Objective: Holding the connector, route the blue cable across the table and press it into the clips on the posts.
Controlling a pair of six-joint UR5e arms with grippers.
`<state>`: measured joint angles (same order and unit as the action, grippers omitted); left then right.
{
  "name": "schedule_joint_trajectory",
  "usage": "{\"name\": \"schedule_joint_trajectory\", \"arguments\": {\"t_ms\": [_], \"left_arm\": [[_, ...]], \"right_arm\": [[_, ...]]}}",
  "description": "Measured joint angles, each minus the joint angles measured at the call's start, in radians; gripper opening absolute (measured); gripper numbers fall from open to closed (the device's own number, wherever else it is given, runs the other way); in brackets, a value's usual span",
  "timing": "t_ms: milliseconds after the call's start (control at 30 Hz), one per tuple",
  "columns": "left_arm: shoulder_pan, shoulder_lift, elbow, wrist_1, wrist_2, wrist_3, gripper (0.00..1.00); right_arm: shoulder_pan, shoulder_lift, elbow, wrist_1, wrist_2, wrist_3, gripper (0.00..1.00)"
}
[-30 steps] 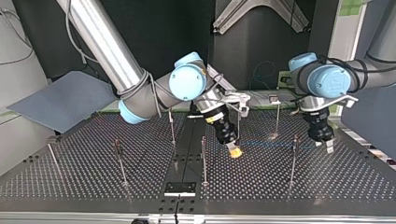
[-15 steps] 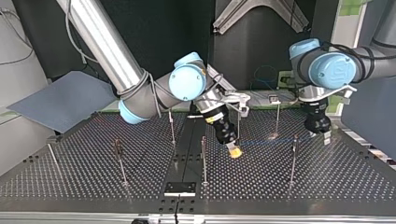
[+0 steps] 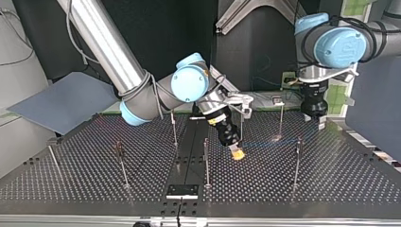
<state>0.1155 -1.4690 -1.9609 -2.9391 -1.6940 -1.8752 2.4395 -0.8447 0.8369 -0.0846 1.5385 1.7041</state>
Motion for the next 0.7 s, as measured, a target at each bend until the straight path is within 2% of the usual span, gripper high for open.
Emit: {"name": "schedule_joint_trajectory", "arguments": {"t_ms": [167, 367, 500, 700], "left_arm": [[-0.01, 0.043, -0.003, -0.017, 0.023, 0.003, 1.0], [-0.03, 0.079, -0.004, -0.018, 0.068, 0.022, 1.0], [-0.047, 0.081, -0.004, -0.014, 0.092, 0.054, 1.0], [-0.064, 0.062, -0.003, 0.012, 0.099, 0.106, 1.0]], "right_arm": [[0.0, 0.0, 0.0, 0.0, 0.004, 0.0, 0.0], [0.0, 0.0, -0.001, 0.002, 0.024, 0.0, 0.0], [0.0, 0.0, -0.001, 0.006, 0.033, -0.001, 0.0], [0.0, 0.0, -0.001, 0.014, 0.042, -0.001, 0.0]]}}
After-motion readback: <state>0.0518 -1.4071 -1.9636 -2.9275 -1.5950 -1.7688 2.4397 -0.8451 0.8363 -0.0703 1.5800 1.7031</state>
